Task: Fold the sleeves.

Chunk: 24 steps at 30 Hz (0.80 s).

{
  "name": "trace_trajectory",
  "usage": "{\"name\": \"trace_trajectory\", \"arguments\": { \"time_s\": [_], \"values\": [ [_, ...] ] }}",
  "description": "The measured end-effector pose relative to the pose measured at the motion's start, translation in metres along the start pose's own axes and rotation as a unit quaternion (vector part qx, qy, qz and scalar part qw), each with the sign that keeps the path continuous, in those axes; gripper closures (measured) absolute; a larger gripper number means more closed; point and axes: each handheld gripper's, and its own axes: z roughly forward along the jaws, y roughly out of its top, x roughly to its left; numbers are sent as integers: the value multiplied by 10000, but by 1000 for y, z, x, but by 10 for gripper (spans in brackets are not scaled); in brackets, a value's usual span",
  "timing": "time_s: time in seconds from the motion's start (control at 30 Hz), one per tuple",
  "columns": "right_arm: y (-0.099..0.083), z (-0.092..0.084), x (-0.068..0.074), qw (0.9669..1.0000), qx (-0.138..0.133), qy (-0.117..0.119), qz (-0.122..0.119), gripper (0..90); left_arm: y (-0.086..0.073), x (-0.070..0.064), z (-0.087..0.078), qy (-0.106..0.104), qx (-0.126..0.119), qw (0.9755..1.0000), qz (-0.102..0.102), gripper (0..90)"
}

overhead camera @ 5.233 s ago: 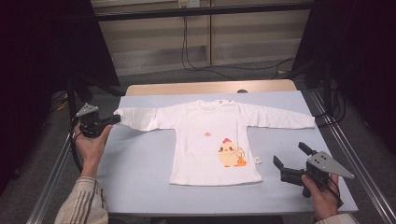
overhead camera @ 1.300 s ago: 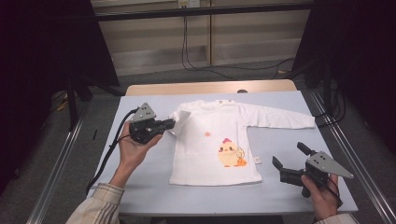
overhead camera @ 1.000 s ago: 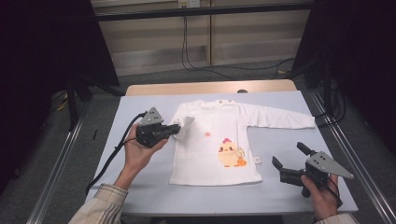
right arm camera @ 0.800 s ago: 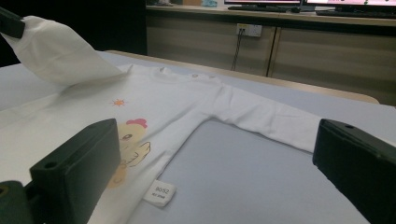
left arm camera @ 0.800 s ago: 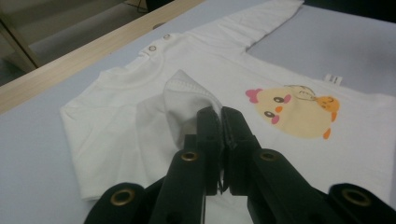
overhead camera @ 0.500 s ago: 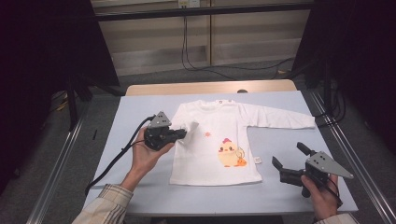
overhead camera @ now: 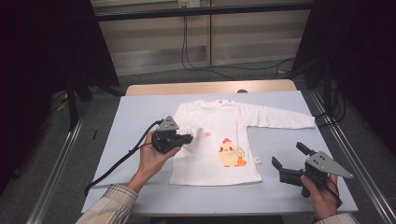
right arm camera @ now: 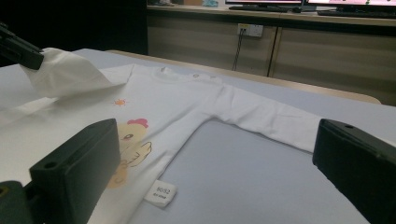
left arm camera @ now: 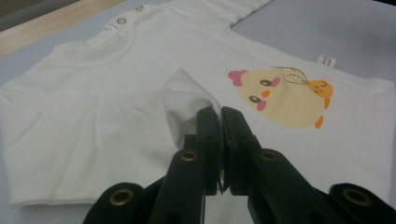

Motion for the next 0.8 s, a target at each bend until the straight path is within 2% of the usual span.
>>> {"name": "trace_trajectory", "arguments": {
  "time_s": [0.47, 0.77, 0.8],
  "values": [
    [0, 0, 0, 10000, 8, 2, -21, 7, -9, -8, 20, -127, 255, 9996, 76, 863],
    [0, 0, 0, 10000, 11, 13, -21, 7, -17, -14, 33, -244, 180, 9994, 188, 863],
    [0, 0, 0, 10000, 13, 14, -22, 7, -17, -15, 34, -278, 194, 9991, 251, 862]
  ]
}}
